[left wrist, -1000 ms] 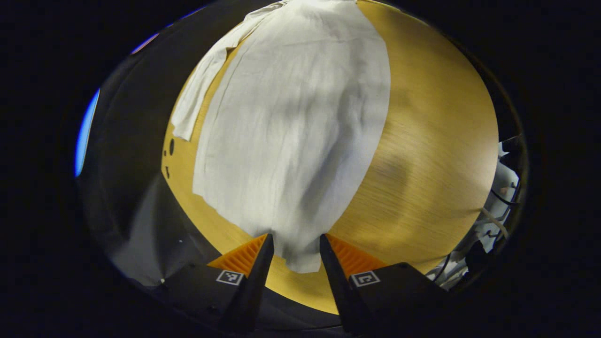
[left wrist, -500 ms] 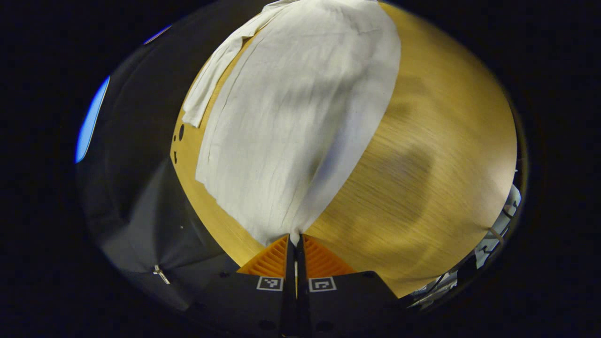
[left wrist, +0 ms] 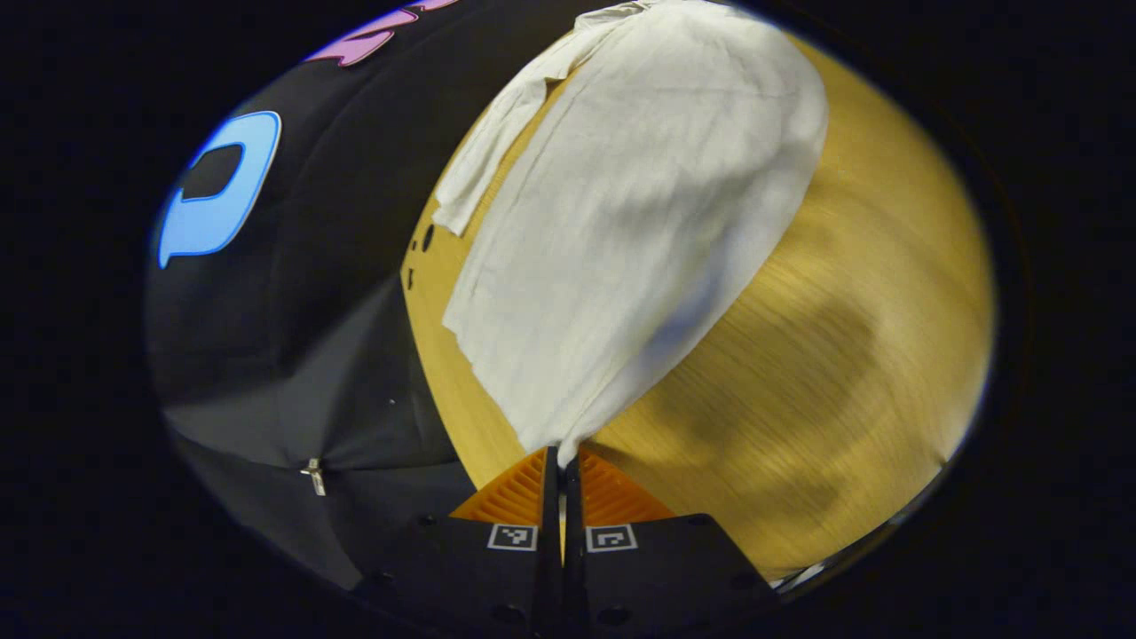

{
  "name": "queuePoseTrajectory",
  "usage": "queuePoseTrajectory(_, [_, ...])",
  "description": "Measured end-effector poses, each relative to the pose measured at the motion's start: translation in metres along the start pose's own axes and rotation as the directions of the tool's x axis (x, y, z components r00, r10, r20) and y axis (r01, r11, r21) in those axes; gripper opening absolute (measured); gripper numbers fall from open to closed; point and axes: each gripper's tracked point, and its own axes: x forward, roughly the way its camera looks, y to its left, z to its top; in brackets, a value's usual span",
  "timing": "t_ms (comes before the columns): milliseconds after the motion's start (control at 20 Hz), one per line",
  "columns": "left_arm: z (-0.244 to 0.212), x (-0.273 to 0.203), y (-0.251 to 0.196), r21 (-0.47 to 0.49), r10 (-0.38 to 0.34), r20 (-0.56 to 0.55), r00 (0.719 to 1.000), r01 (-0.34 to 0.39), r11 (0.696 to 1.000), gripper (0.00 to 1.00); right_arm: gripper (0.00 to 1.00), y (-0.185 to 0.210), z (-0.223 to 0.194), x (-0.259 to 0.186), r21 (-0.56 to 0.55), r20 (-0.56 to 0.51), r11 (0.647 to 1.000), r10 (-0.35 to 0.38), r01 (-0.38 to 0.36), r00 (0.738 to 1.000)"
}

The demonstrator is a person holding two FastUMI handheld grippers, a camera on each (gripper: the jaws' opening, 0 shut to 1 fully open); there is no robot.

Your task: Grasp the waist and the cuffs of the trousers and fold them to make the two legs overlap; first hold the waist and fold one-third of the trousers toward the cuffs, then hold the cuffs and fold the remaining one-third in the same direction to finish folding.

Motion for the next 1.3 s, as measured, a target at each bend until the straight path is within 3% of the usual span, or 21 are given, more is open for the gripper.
queuePoseTrajectory(450, [0.046,-0.002,0.059,-0.006,0.106,0.132,0.986,-0.106,0.994,0.06,0.05,-0.049,0.002,-0.011,0.178,-0.041,0.975,-0.131,0.136,0.991])
queuePoseTrajectory(750, [0.086,0.001,0.123,-0.046,0.200,0.213,0.956,-0.195,0.980,0.06,0.05,-0.095,0.000,-0.017,0.382,-0.095,0.894,-0.215,0.235,0.972])
queuePoseTrajectory(1050, [0.132,0.023,0.177,-0.048,0.270,0.268,0.925,-0.267,0.962,0.06,0.05,-0.148,0.001,-0.013,0.611,-0.173,0.726,-0.267,0.316,0.948])
queuePoseTrajectory(1150, [0.150,0.029,0.202,-0.074,0.333,0.289,0.898,-0.326,0.943,0.05,0.06,-0.163,0.004,-0.015,0.686,-0.197,0.643,-0.284,0.339,0.938])
queuePoseTrajectory(1300, [0.175,0.050,0.231,-0.162,0.370,0.288,0.883,-0.336,0.928,0.05,0.06,-0.184,0.017,-0.021,0.787,-0.233,0.499,-0.305,0.363,0.924])
